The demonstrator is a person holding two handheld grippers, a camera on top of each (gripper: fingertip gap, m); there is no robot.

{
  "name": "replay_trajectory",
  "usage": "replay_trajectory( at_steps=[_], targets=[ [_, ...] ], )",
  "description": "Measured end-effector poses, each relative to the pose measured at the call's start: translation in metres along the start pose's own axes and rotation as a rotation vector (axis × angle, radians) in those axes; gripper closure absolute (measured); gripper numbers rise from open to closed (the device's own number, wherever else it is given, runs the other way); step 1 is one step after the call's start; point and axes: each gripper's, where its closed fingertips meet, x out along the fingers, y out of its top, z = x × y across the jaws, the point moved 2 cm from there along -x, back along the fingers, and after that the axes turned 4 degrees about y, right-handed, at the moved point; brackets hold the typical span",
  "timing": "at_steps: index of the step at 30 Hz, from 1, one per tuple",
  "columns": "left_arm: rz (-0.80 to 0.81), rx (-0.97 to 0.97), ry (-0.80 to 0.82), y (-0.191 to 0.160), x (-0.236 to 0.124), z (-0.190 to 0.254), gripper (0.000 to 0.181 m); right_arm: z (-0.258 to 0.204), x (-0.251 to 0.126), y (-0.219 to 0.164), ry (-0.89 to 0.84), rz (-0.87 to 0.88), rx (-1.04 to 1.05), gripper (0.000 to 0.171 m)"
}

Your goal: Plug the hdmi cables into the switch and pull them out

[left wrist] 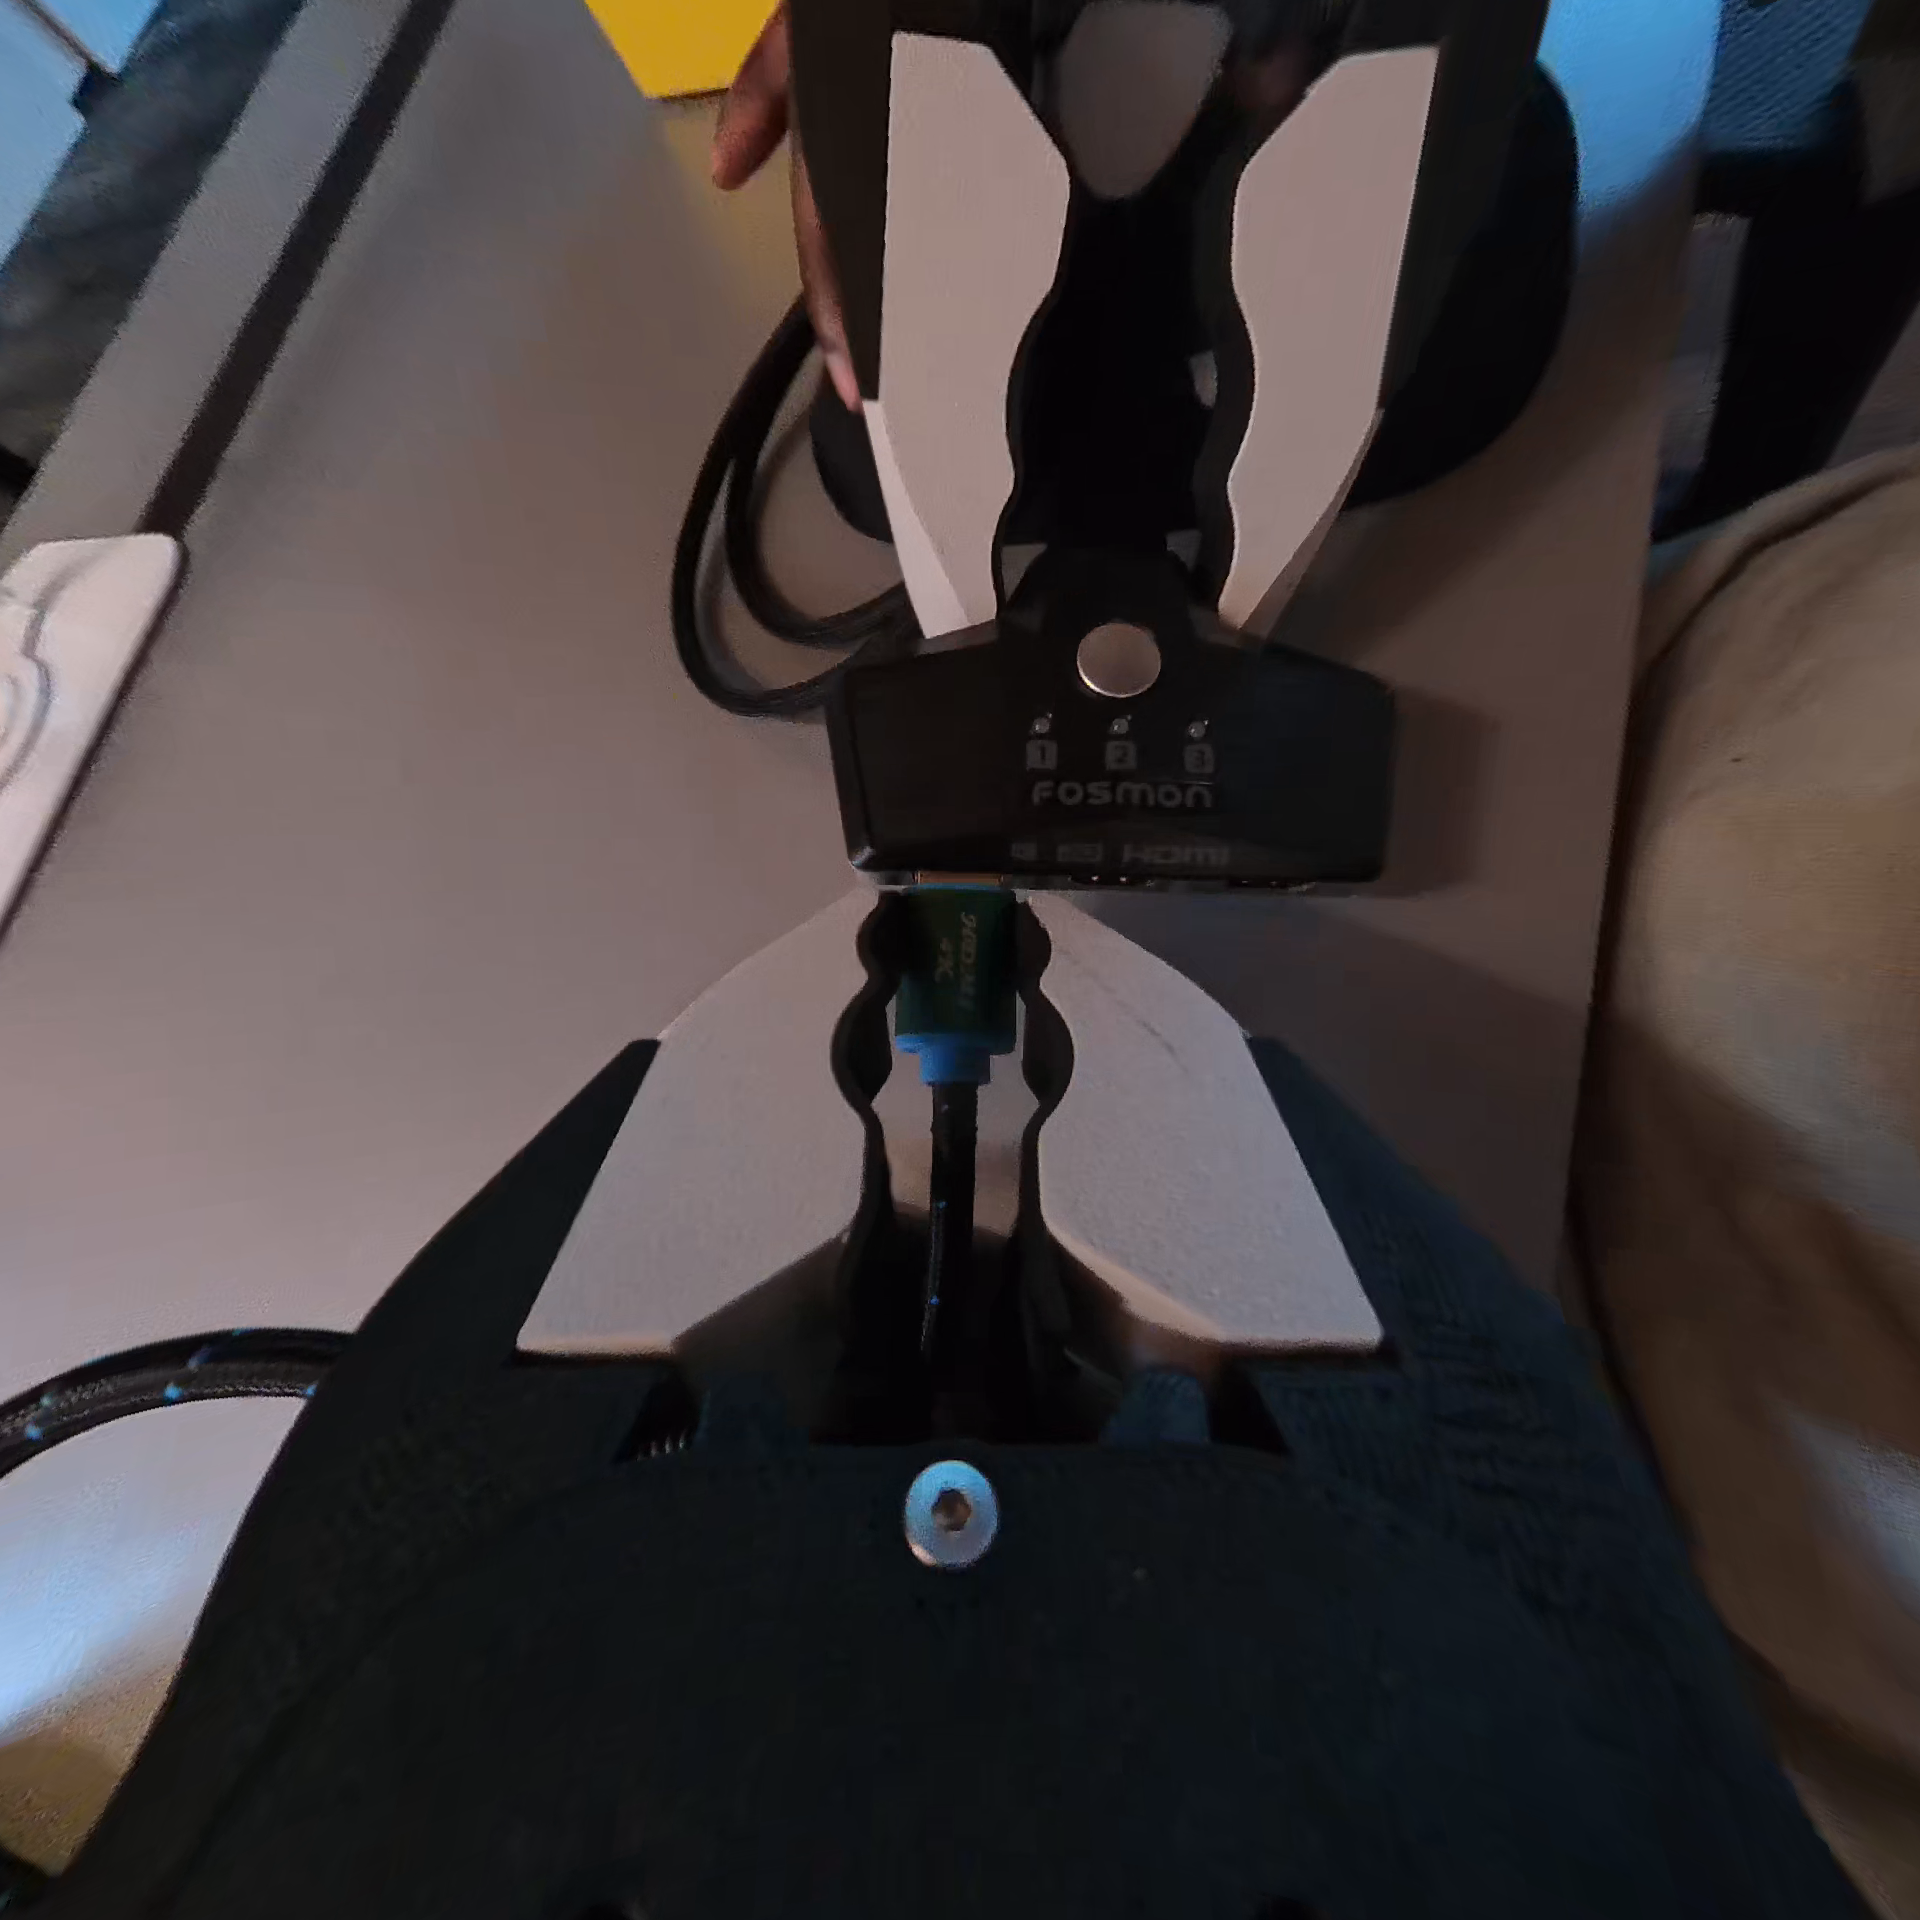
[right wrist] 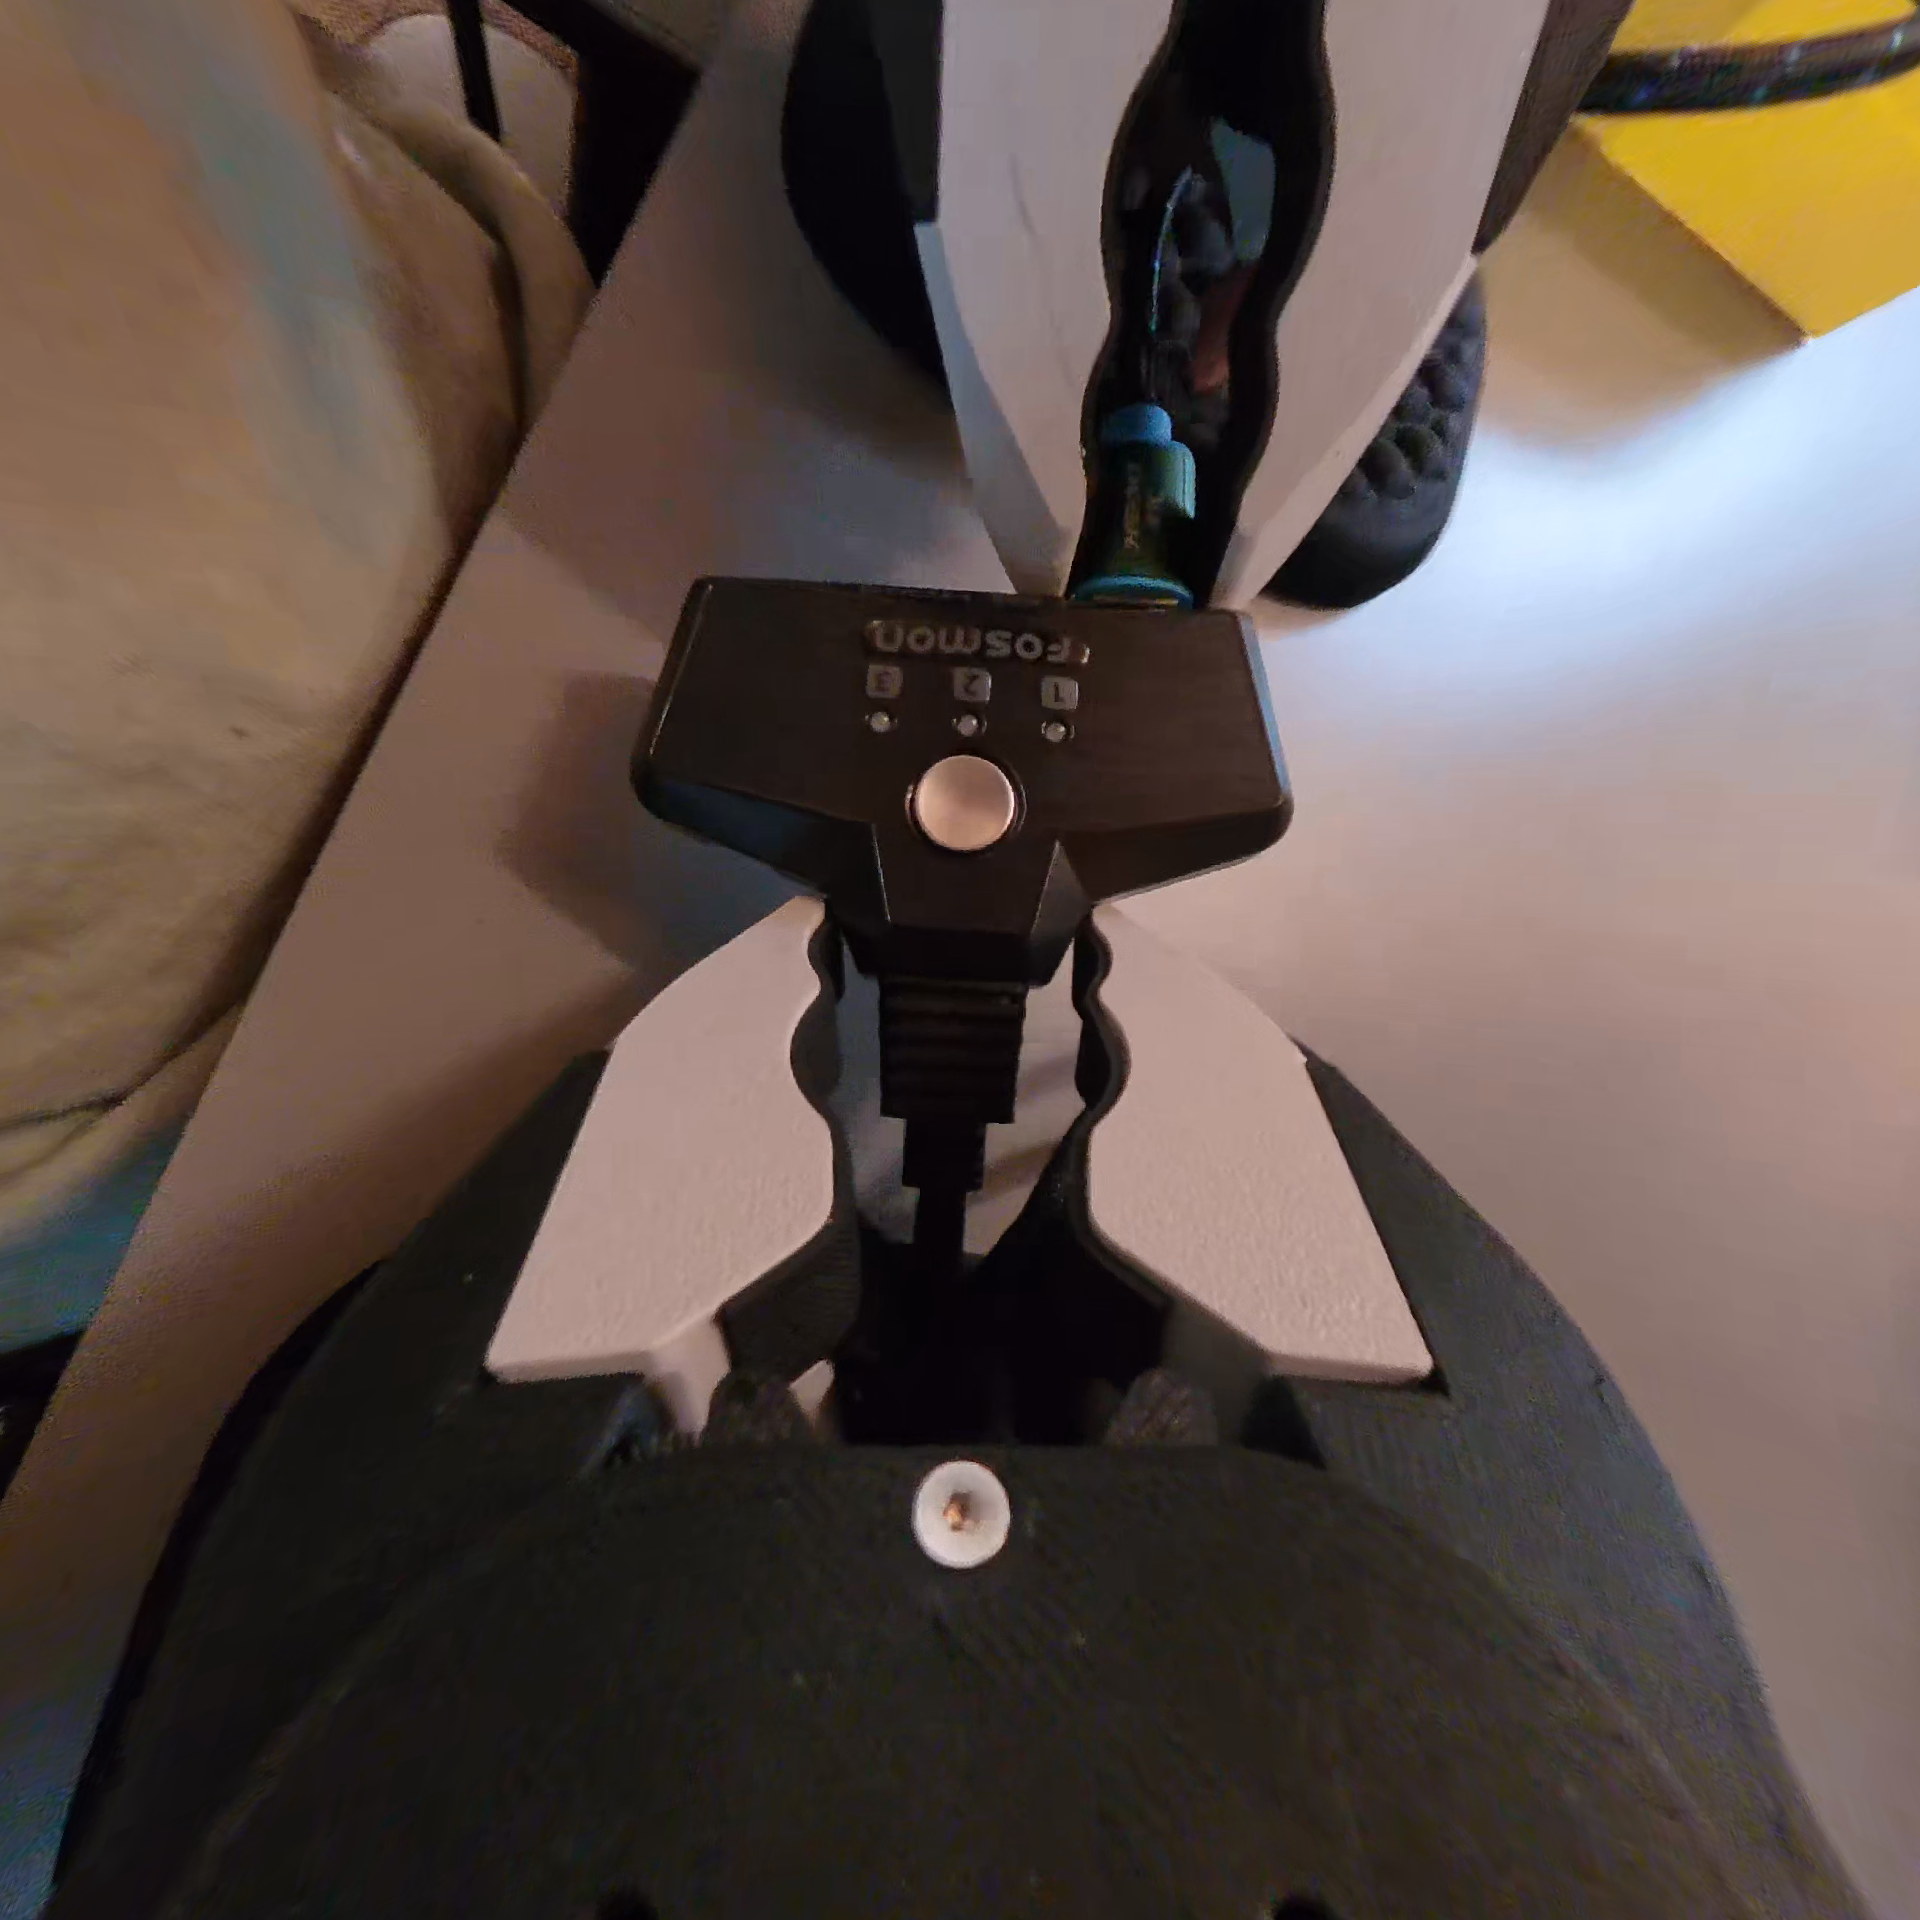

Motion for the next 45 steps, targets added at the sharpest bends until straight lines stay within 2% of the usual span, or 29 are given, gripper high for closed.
replay_trajectory(
  at_steps=[2, 4, 5, 7, 10, 11, 13, 15, 17, 20, 21, 23, 25, 29, 32, 34, 37, 45],
  targets=[
    [0.006, 0.006, 0.051, 0.004, -0.005, -0.008, 0.158, 0.007, -0.004, 0.001, -0.041, 0.030, 0.019, 0.128],
    [0.012, 0.026, 0.133, 0.007, -0.015, -0.017, 0.118, 0.015, -0.008, -0.010, -0.100, -0.018, 0.071, 0.128],
    [0.048, 0.048, 0.197, 0.012, -0.023, -0.025, 0.107, 0.016, -0.011, -0.015, -0.124, -0.038, 0.101, 0.128],
    [0.242, 0.098, 0.354, 0.035, -0.045, -0.038, 0.104, 0.016, -0.014, -0.025, -0.154, -0.080, 0.163, 0.128],
    [0.635, 0.113, 0.708, 0.068, -0.100, -0.063, 0.108, 0.015, -0.013, -0.033, -0.182, -0.108, 0.212, 0.128],
    [0.718, 0.091, 0.801, 0.071, -0.118, -0.071, 0.110, 0.015, -0.011, -0.034, -0.199, -0.114, 0.217, 0.127],
    [0.802, -0.004, 0.859, 0.069, -0.140, -0.082, 0.108, 0.018, -0.010, -0.035, -0.242, -0.114, 0.221, 0.125],
    [0.832, -0.077, 0.894, 0.062, -0.160, -0.095, 0.095, 0.025, -0.018, -0.031, -0.317, -0.080, 0.221, 0.111],
    [0.882, -0.122, 0.972, 0.053, -0.195, -0.109, 0.084, 0.030, -0.034, -0.026, -0.415, -0.016, 0.244, 0.097],
    [1.037, -0.257, 1.069, 0.032, -0.263, -0.125, 0.070, 0.030, -0.068, -0.013, -0.578, 0.183, 0.285, 0.074],
    [1.093, -0.306, 1.096, 0.023, -0.285, -0.128, 0.062, 0.034, -0.083, -0.006, -0.656, 0.268, 0.232, 0.068],
    [1.176, -0.389, 1.126, 0.004, -0.319, -0.133, 0.060, 0.044, -0.117, 0.006, -0.821, 0.425, 0.204, 0.058],
    [1.143, -0.463, 1.162, -0.017, -0.334, -0.141, 0.060, 0.048, -0.144, 0.010, -0.949, 0.543, 0.222, 0.042],
    [1.000, -0.486, 1.203, -0.044, -0.338, -0.150, 0.064, 0.048, -0.182, 0.016, -1.161, 0.660, 0.186, 0.034],
    [0.963, -0.514, 1.085, -0.051, -0.325, -0.151, 0.098, 0.049, -0.190, 0.012, -1.243, 0.595, 0.183, 0.034],
    [0.984, -0.571, 1.001, -0.055, -0.317, -0.152, 0.103, 0.049, -0.192, 0.013, -1.276, 0.556, 0.157, 0.035],
    [0.959, -0.601, 1.011, -0.063, -0.310, -0.157, 0.109, 0.049, -0.192, 0.014, -1.284, 0.519, 0.150, 0.038],
    [0.564, -0.455, 1.100, -0.082, -0.282, -0.161, 0.111, 0.052, -0.186, 0.004, -1.284, 0.425, 0.180, 0.047]
  ],
)
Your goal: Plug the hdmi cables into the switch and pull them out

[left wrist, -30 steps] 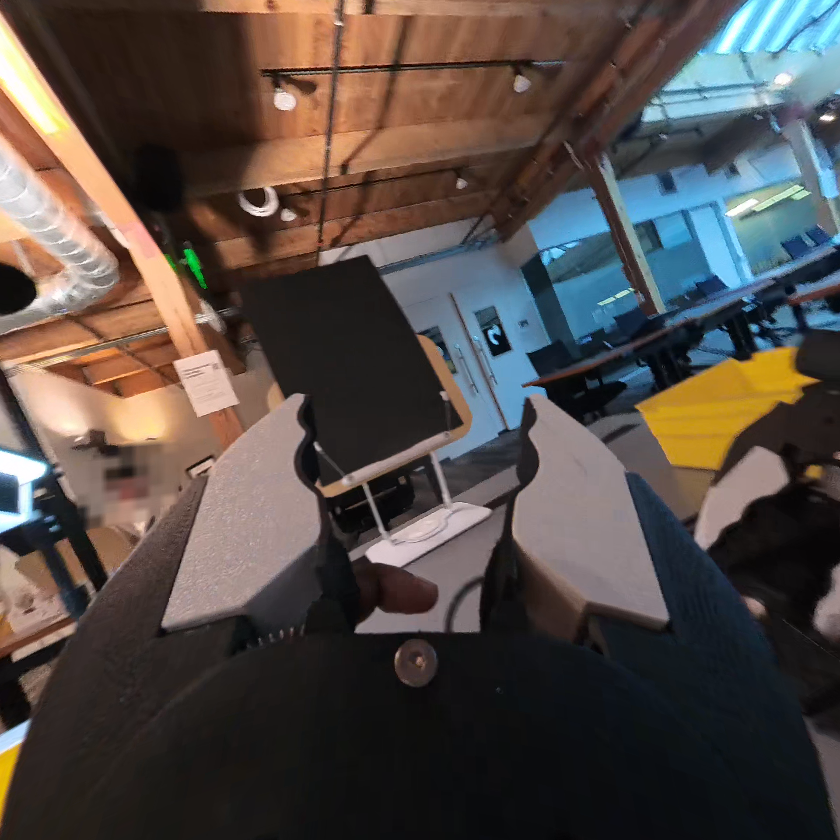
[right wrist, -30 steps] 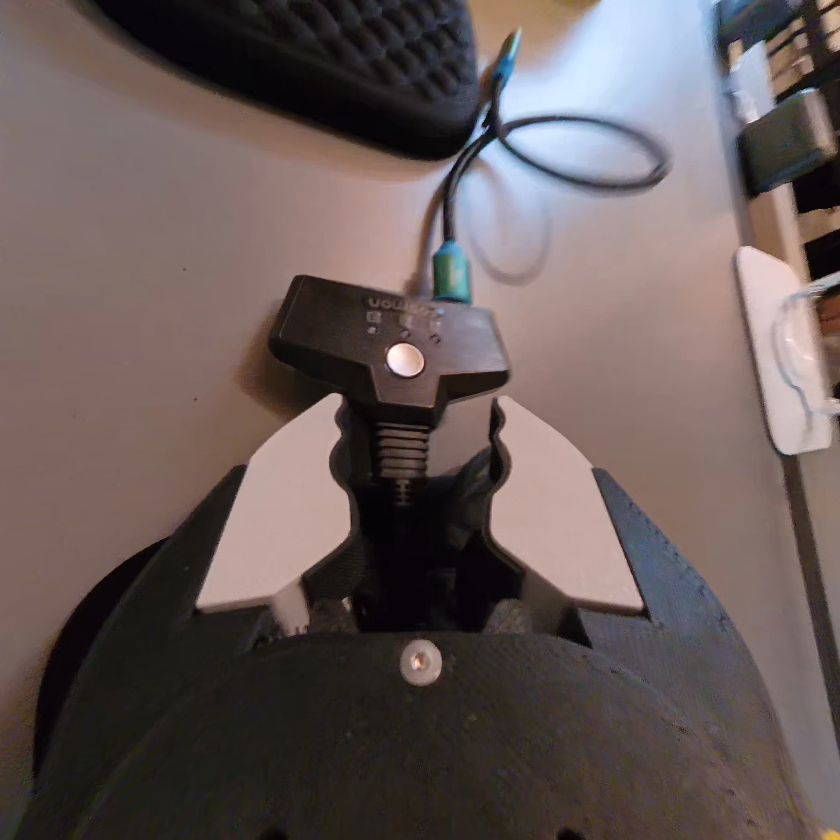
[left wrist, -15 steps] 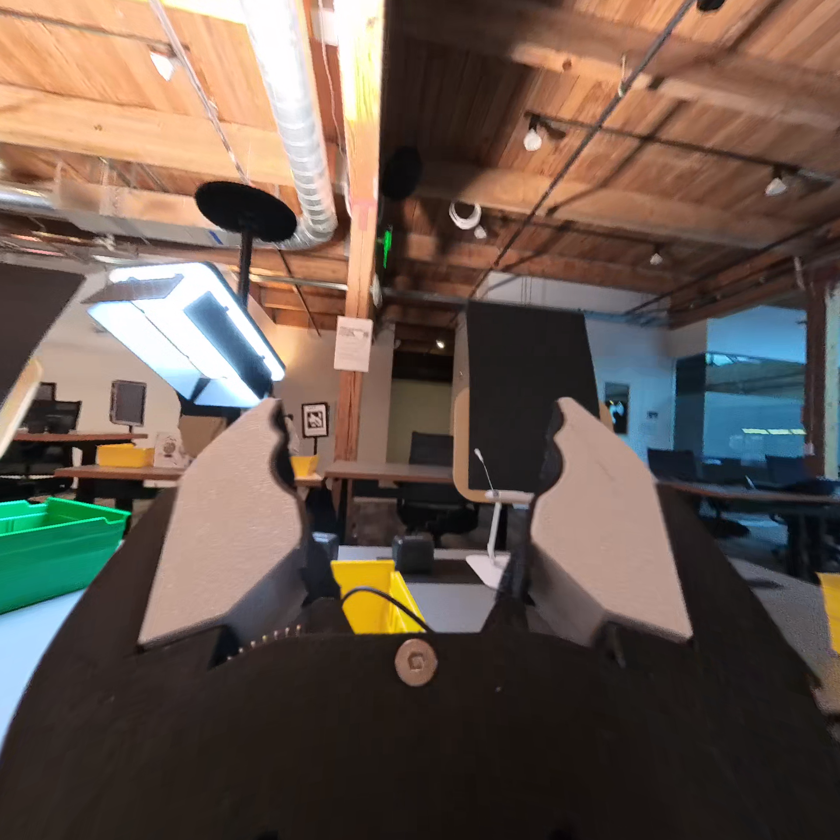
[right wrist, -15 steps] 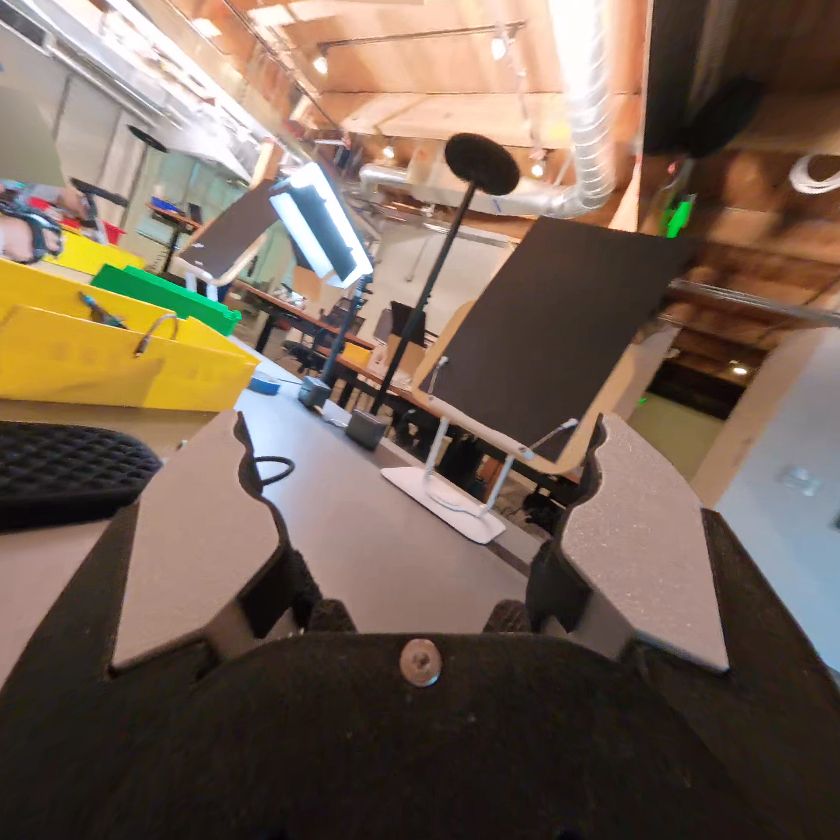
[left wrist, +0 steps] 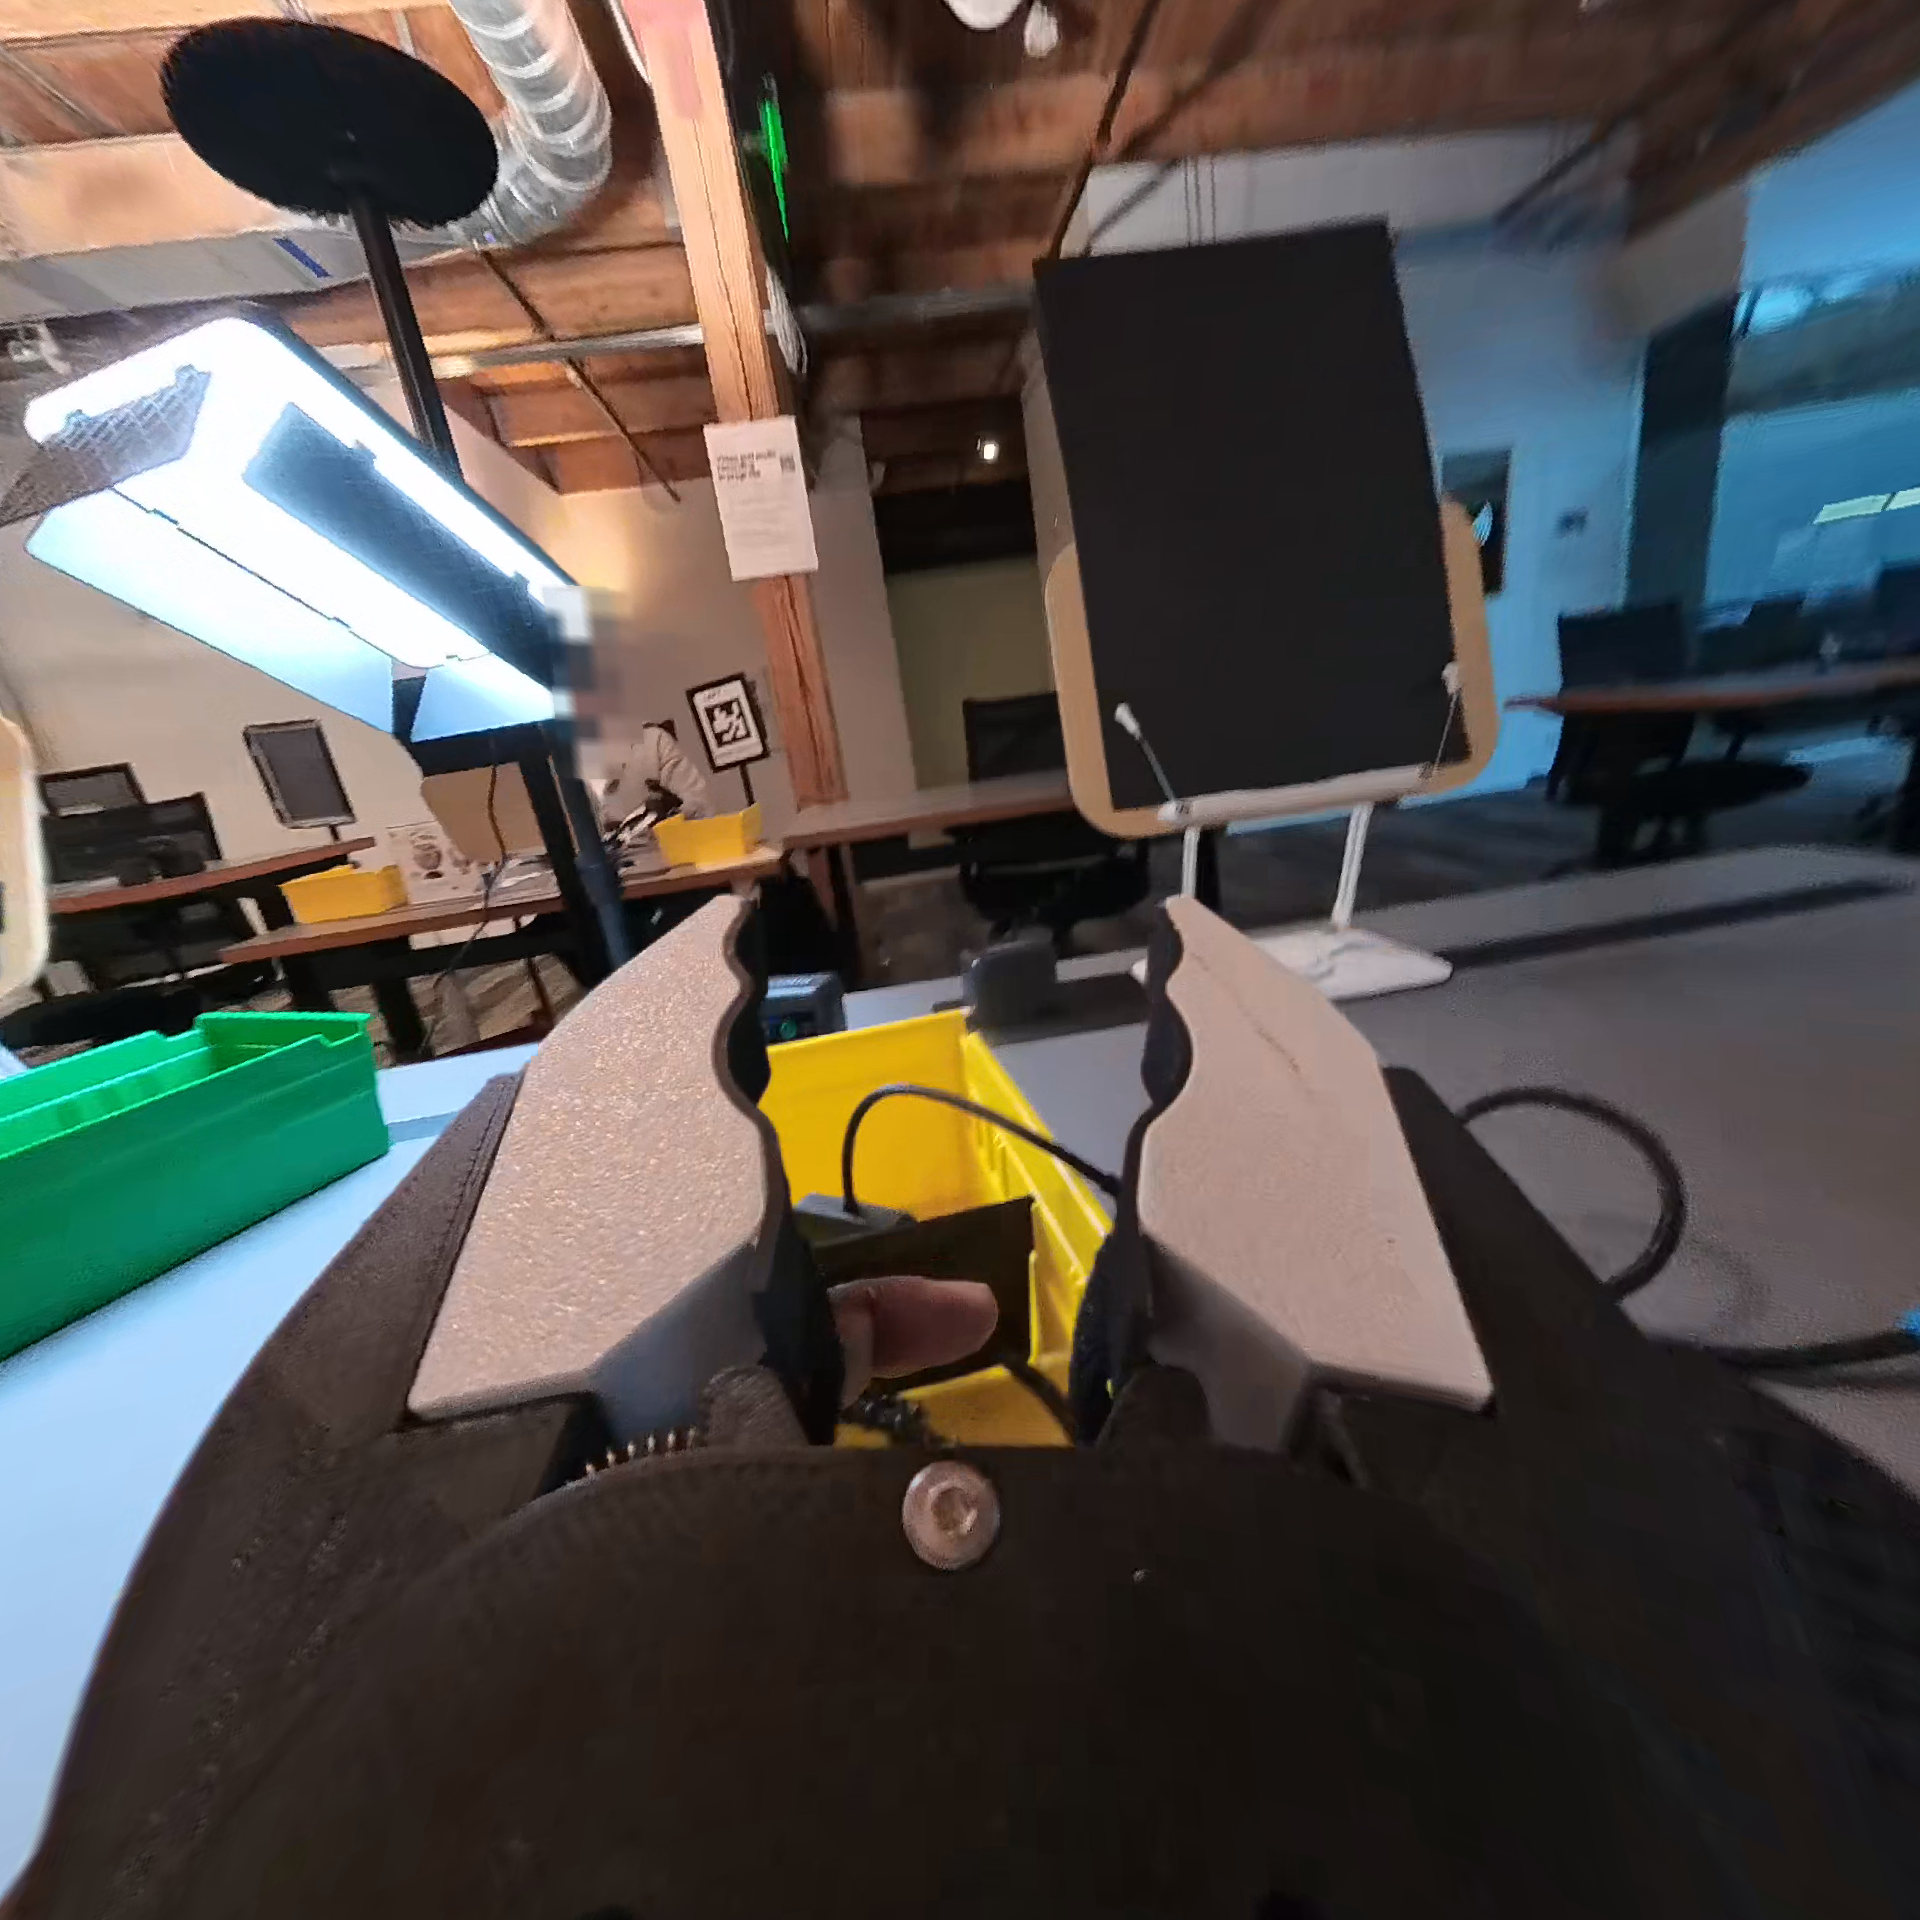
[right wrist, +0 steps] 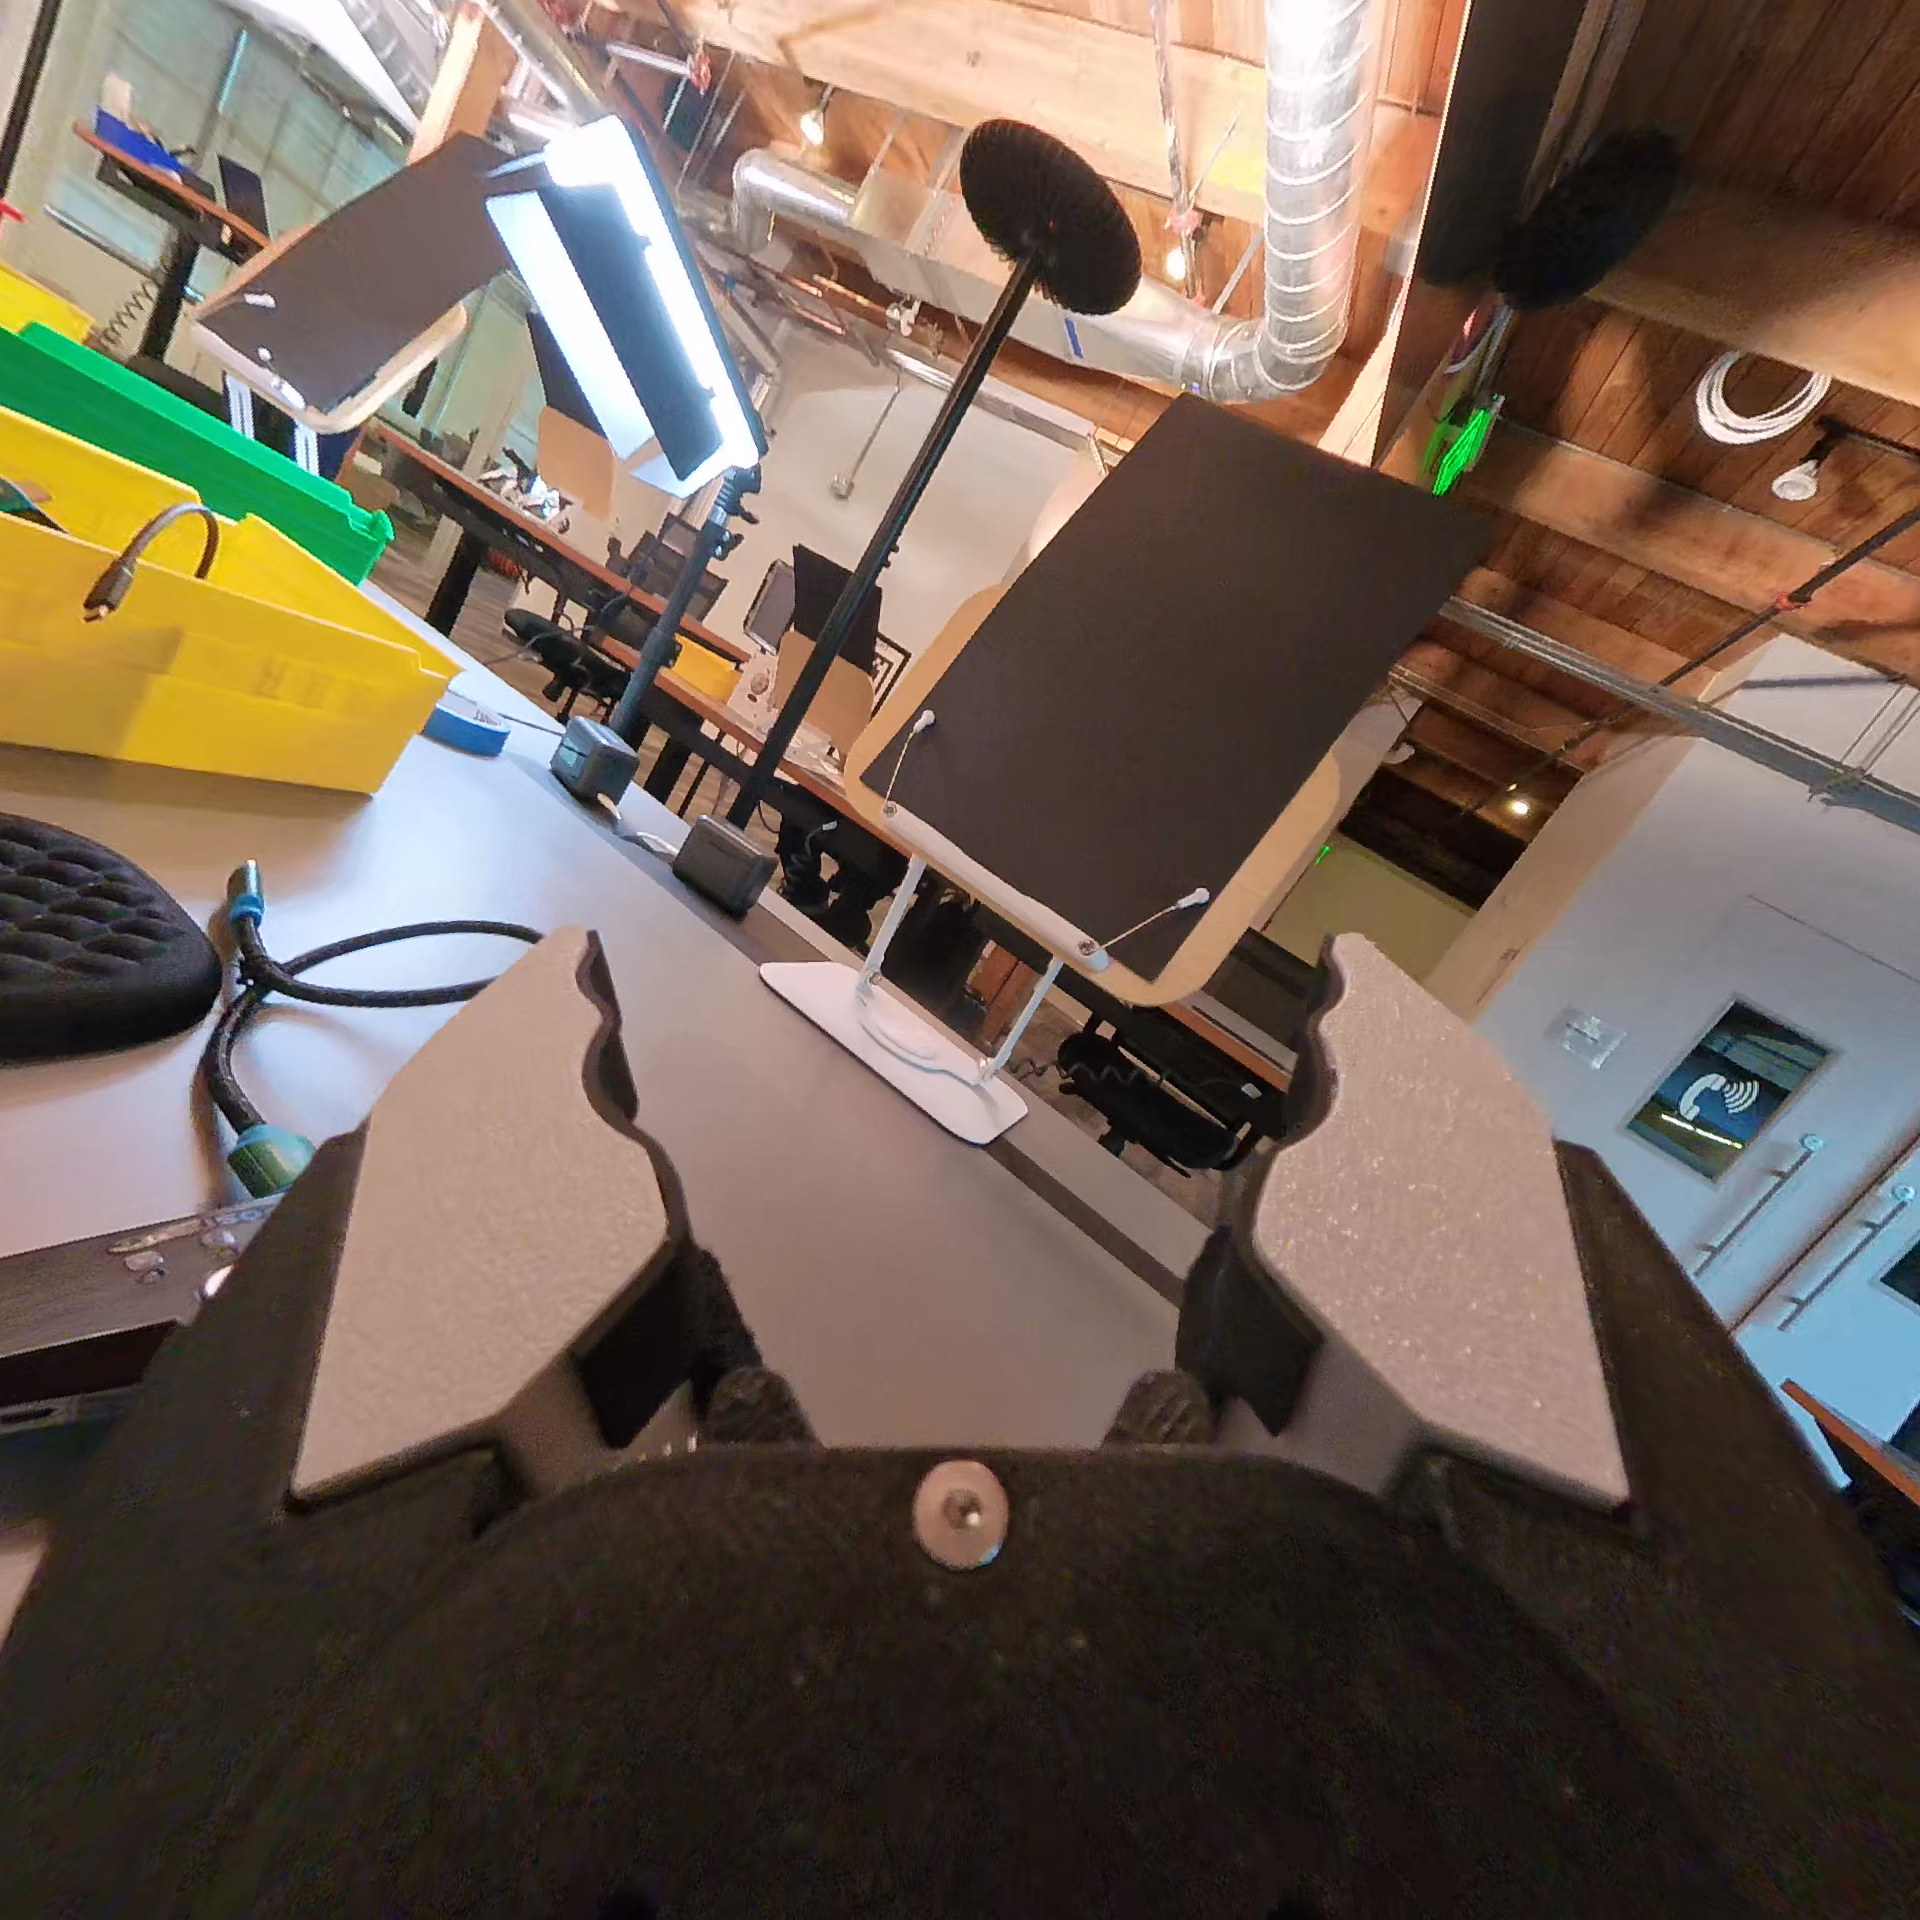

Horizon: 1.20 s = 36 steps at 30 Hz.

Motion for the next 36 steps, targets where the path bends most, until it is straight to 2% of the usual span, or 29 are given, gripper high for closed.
replay_trajectory(
  at_steps=[6, 10, 14, 16, 18, 21, 22, 27, 29, 33, 35, 36],
  targets=[
    [-0.270, -0.017, 0.015, -0.043, 0.005, -0.004, 0.113, -0.001, 0.001, -0.005, -0.010, -0.044, -0.036, 0.051],
    [-0.509, 0.158, 0.084, -0.081, 0.001, -0.016, 0.118, 0.000, 0.001, -0.005, -0.015, -0.053, -0.048, 0.053],
    [-0.687, 0.296, 0.007, -0.112, -0.004, -0.008, 0.126, -0.001, 0.001, -0.006, -0.015, -0.056, -0.047, 0.054],
    [-0.711, 0.436, -0.031, -0.116, -0.005, -0.009, 0.136, -0.001, 0.001, -0.007, -0.015, -0.067, -0.057, 0.054],
    [-0.721, 0.662, -0.131, -0.117, -0.006, -0.011, 0.141, 0.000, 0.001, -0.006, -0.014, -0.073, -0.067, 0.055],
    [-0.686, 1.011, -0.439, -0.125, -0.009, -0.005, 0.141, 0.002, -0.001, -0.004, -0.018, -0.062, -0.065, 0.056],
    [-0.685, 1.050, -0.509, -0.128, -0.008, -0.004, 0.141, 0.003, -0.002, -0.003, -0.021, -0.056, -0.060, 0.057],
    [-0.675, 1.198, -0.645, -0.137, 0.012, -0.014, 0.142, 0.006, -0.004, 0.002, -0.028, -0.034, -0.043, 0.059],
    [-0.730, 1.286, -0.713, -0.150, 0.012, -0.018, 0.141, 0.007, -0.004, 0.002, -0.030, -0.040, -0.053, 0.060],
    [-0.814, 1.484, -0.744, -0.166, 0.014, -0.033, 0.142, 0.010, -0.006, 0.000, -0.035, -0.046, -0.052, 0.062],
    [-0.788, 1.520, -0.741, -0.172, 0.020, -0.034, 0.144, 0.010, -0.006, -0.001, -0.031, -0.045, -0.040, 0.063],
    [-0.747, 1.524, -0.735, -0.174, 0.023, -0.031, 0.151, 0.010, -0.006, -0.002, -0.029, -0.045, -0.035, 0.064]
  ],
)
